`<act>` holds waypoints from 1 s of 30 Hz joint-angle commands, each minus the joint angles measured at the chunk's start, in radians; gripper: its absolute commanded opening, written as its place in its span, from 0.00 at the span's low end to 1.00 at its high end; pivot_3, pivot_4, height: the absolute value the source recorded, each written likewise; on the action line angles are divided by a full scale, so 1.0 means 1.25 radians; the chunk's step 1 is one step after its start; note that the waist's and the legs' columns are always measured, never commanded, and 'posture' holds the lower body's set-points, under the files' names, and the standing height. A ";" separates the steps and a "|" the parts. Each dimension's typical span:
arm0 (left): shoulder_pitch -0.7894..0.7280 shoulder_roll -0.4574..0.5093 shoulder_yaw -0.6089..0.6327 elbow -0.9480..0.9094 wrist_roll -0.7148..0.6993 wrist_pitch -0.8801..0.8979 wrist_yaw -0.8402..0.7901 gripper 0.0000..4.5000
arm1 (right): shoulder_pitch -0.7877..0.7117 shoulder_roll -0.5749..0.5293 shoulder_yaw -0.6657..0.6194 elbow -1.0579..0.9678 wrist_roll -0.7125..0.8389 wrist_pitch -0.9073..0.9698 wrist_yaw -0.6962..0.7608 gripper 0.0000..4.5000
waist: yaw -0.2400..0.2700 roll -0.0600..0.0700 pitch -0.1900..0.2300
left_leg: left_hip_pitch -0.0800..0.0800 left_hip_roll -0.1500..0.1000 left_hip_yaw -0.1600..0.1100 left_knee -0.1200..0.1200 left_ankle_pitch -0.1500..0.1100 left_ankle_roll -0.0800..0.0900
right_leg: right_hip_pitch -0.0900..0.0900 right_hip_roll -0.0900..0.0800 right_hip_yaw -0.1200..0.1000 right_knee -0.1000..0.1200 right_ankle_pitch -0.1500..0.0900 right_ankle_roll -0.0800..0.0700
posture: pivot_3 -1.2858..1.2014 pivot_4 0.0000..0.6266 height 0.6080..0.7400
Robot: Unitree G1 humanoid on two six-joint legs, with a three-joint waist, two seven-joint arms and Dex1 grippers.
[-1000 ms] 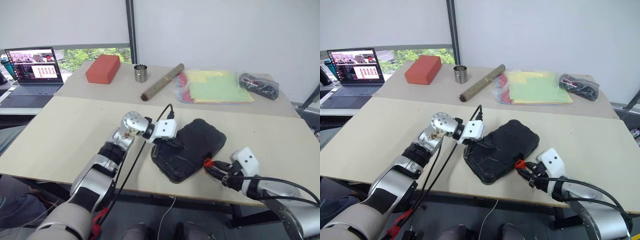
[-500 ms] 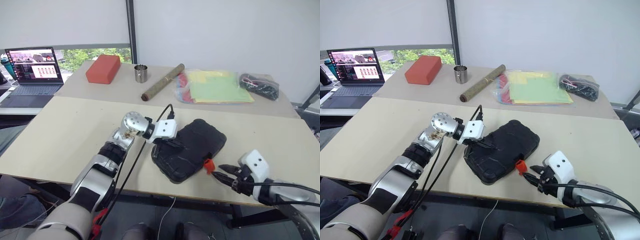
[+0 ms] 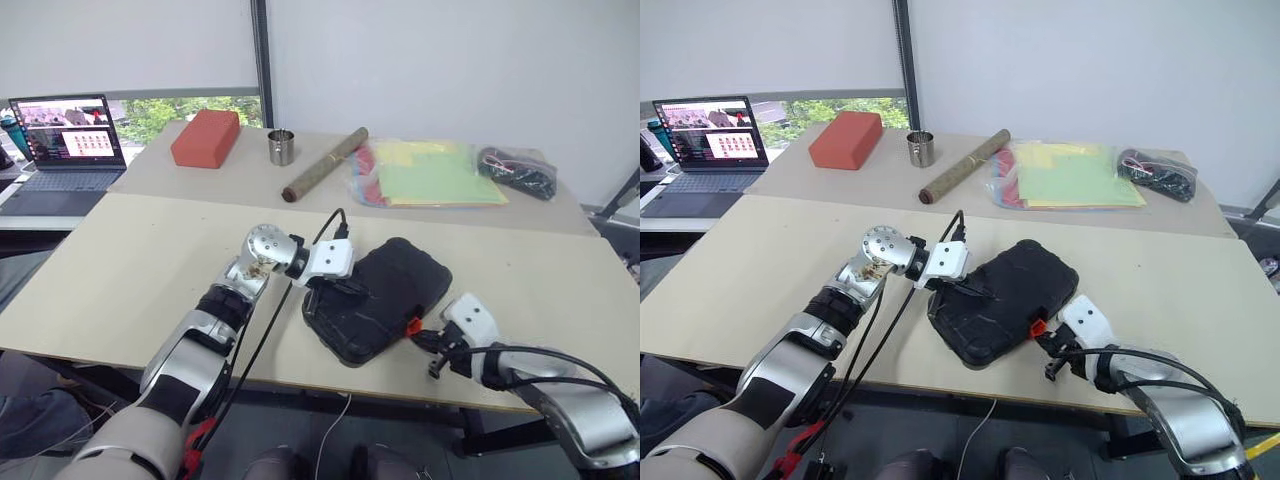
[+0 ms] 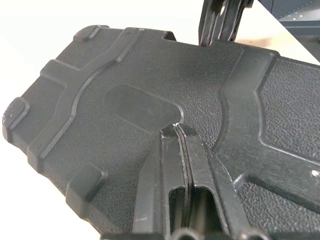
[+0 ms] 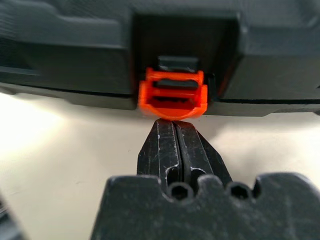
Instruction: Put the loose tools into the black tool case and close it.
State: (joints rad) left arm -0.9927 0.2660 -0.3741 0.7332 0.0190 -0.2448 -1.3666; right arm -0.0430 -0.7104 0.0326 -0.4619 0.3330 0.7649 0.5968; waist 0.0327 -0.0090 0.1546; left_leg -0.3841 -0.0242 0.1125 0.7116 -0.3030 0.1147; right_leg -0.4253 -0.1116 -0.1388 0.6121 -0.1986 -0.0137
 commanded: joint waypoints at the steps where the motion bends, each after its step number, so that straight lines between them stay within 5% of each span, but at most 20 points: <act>1: 0.035 0.002 -0.056 0.031 0.061 0.000 -0.014 0.00 | -0.040 0.017 -0.007 -0.008 -0.022 -0.059 -0.009 0.01 | -0.003 0.000 0.000 | 0.000 0.000 0.000 0.000 0.000 0.000 | 0.000 0.000 0.000 0.000 0.000 0.000 | 0.52 0.24 0.98; 11: 0.026 0.011 -0.093 0.086 0.141 -0.136 0.013 0.00 | -0.066 0.055 -0.112 -0.121 0.074 -0.012 -0.004 0.01 | -0.014 0.001 0.000 | 0.000 0.000 0.000 0.000 0.000 -0.001 | 0.000 0.000 0.000 0.000 0.001 0.001 | 0.52 0.24 0.98; 21: 0.009 0.000 -0.081 0.123 0.139 -0.139 0.013 0.00 | -0.061 0.052 -0.089 -0.121 0.069 0.006 -0.006 0.01 | -0.008 0.005 -0.004 | 0.001 0.001 0.000 0.000 -0.001 0.001 | 0.001 -0.001 -0.004 -0.002 0.002 0.003 | 0.52 0.24 0.98; 30: 0.003 0.010 -0.073 0.133 0.130 -0.128 0.015 0.00 | 0.024 -0.035 -0.121 -0.023 0.054 -0.061 0.076 0.62 | -0.009 0.004 -0.004 | 0.002 0.001 0.000 0.001 -0.001 0.002 | 0.003 -0.002 -0.005 -0.003 0.003 0.004 | 0.52 0.24 0.98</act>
State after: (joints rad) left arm -1.0380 0.2579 -0.4063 0.8205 0.1042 -0.4367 -1.3233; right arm 0.0100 -0.7439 -0.1184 -0.5071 0.4227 0.7476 0.6812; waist 0.0211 -0.0038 0.1496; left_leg -0.3818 -0.0225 0.1126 0.7123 -0.3047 0.1166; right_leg -0.4222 -0.1147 -0.1446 0.6087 -0.1944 -0.0077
